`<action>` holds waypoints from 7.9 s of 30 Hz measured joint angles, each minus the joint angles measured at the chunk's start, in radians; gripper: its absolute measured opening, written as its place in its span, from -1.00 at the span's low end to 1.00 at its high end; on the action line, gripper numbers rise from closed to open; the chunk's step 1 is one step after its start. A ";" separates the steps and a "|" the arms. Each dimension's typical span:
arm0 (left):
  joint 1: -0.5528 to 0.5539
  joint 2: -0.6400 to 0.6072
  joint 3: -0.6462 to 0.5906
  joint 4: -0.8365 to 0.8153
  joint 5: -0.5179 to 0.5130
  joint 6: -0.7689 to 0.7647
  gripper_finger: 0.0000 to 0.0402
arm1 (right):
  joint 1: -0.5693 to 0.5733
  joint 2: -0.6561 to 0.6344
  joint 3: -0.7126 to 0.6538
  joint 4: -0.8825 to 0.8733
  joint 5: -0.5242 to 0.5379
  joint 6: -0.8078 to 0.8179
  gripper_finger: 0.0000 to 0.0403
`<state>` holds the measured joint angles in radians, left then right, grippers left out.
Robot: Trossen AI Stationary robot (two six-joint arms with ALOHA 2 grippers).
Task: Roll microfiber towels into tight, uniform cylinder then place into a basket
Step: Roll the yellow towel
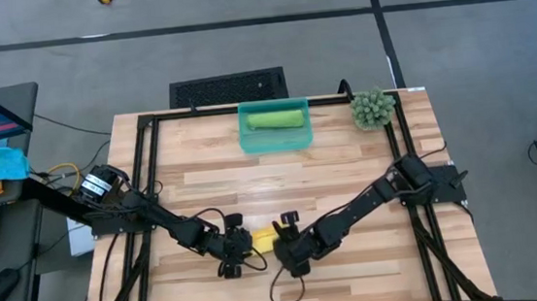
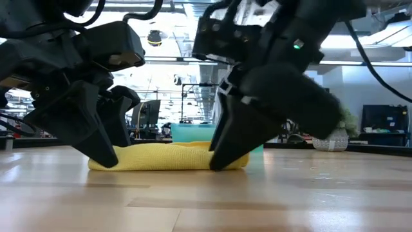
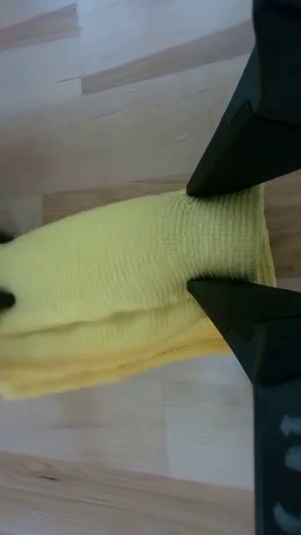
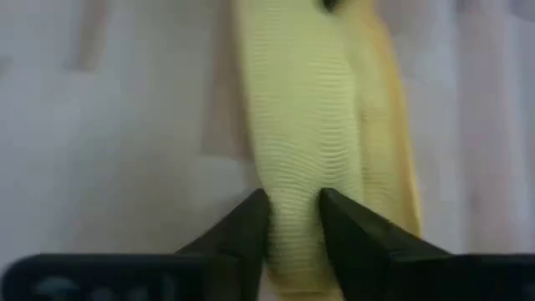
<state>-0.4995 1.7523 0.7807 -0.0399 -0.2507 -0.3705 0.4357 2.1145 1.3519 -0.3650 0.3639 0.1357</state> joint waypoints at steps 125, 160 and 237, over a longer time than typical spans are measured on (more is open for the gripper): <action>0.126 -0.069 0.016 -0.217 0.446 -0.695 -0.87 | -0.030 0.000 -0.003 0.290 -0.443 0.405 -0.55; 0.126 -0.066 0.013 -0.232 0.450 -0.685 -0.86 | 0.097 -0.098 -0.003 0.188 0.008 0.153 -0.13; 0.126 -0.065 0.013 -0.231 0.460 -0.662 -0.86 | -0.093 0.043 0.002 0.253 -0.289 0.397 -0.39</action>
<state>-0.3733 1.6875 0.7940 -0.2707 0.2095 -1.0325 0.3431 2.1578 1.3537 -0.1124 0.0751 0.5331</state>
